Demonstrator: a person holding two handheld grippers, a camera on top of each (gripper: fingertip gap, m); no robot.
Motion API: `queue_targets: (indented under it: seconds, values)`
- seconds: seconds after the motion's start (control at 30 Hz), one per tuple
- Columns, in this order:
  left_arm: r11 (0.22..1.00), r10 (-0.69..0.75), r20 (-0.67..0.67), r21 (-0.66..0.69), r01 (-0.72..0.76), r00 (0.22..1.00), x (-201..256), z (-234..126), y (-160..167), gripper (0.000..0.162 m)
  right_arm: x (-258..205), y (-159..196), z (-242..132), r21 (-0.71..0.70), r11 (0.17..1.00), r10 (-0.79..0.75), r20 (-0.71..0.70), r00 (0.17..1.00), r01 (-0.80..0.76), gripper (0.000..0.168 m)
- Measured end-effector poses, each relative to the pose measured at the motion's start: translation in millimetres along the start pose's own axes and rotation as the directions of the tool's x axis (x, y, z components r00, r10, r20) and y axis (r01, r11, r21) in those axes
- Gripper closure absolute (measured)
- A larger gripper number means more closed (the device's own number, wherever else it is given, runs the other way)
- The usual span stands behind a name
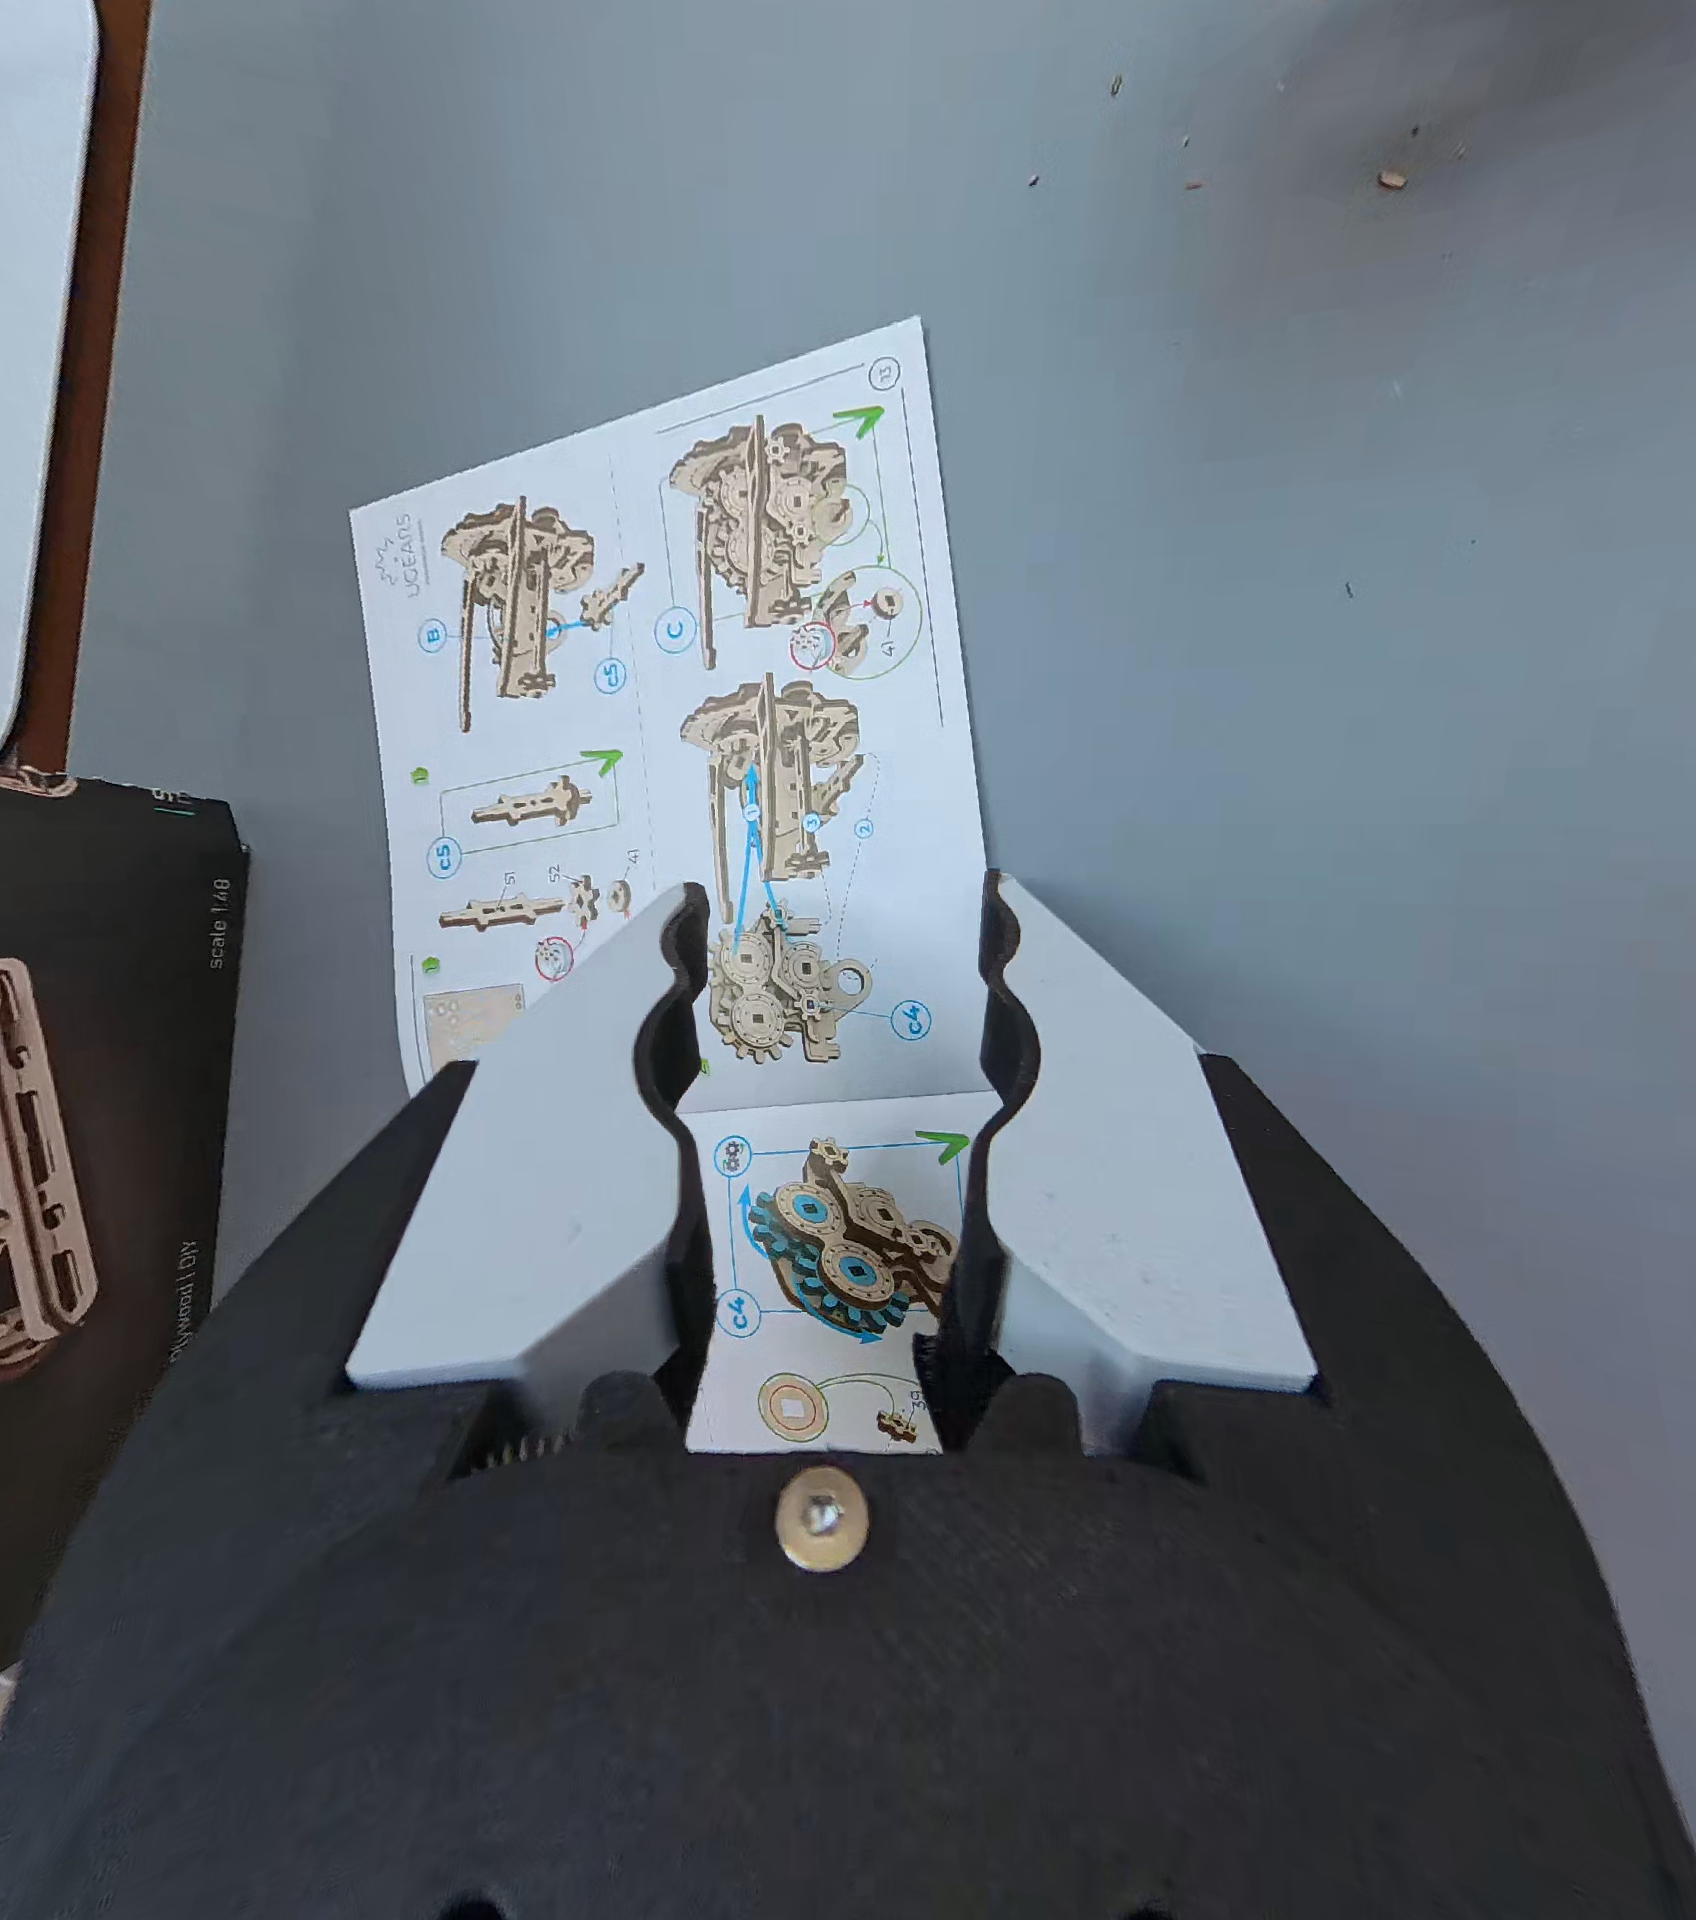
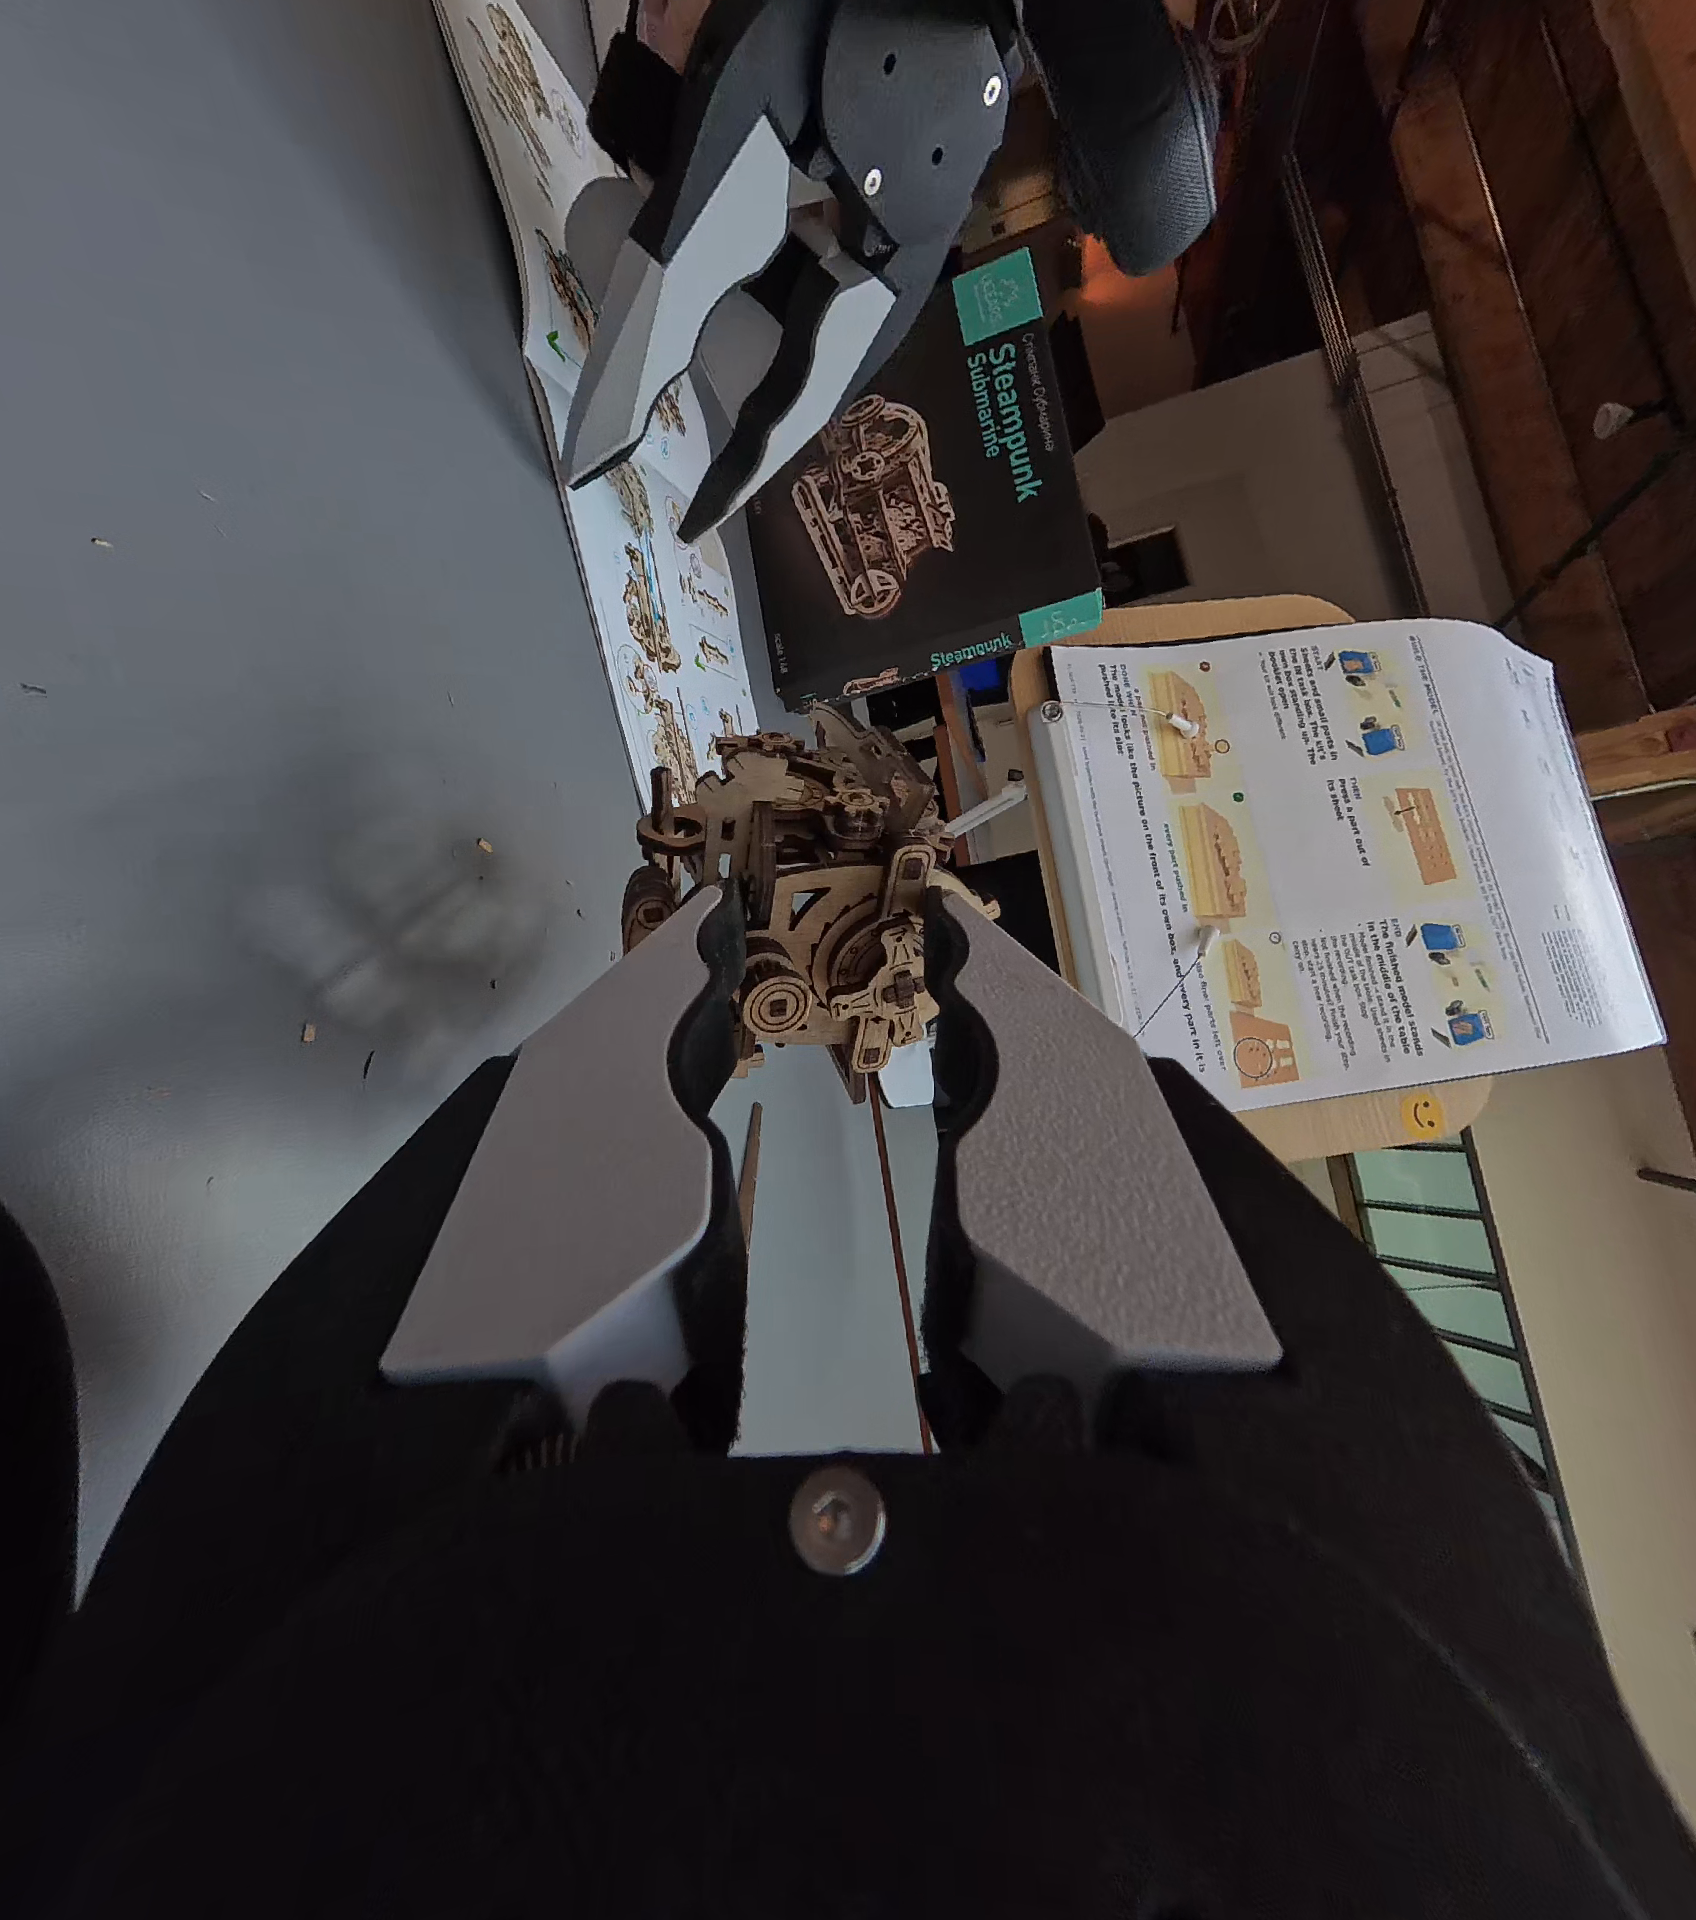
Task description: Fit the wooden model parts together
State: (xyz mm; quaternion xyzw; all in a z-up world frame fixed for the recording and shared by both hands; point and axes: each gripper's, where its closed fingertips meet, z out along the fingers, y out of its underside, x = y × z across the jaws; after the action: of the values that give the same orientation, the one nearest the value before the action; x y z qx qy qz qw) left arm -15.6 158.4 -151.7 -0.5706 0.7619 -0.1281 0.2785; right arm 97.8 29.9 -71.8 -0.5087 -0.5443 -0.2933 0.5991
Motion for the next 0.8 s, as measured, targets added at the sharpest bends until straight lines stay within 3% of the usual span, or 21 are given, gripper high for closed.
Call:
queue_targets:
  seconds: [0.1,0.37,0.57,0.63,0.8]
  values:
    - [0.999,-0.034,0.005,-0.002,0.034,0.999,-3.1,1.7,2.1,0.105,2.7,0.9,-1.2,0.003,1.000,0.015,-0.006,1.000,-0.015,0.136]
    - [0.999,-0.039,-0.120,0.011,0.041,0.992,15.3,-0.4,7.3,0.139,-4.4,-0.8,0.3,0.009,1.000,0.027,0.027,0.999,-0.028,0.136]
    - [0.995,-0.097,-0.193,0.009,0.100,0.976,19.5,-4.2,13.3,0.138,-2.9,-12.7,-3.4,0.085,0.989,0.120,0.050,0.992,-0.124,0.136]
    - [0.996,-0.077,-0.216,0.024,0.085,0.973,22.7,-5.8,14.3,0.132,0.4,-22.0,-6.9,0.140,0.975,0.164,0.052,0.985,-0.170,0.136]
    - [0.999,-0.035,-0.259,0.030,0.044,0.965,29.2,-12.7,21.4,0.136,5.5,-40.5,-13.7,0.235,0.942,0.232,0.066,0.971,-0.241,0.136]
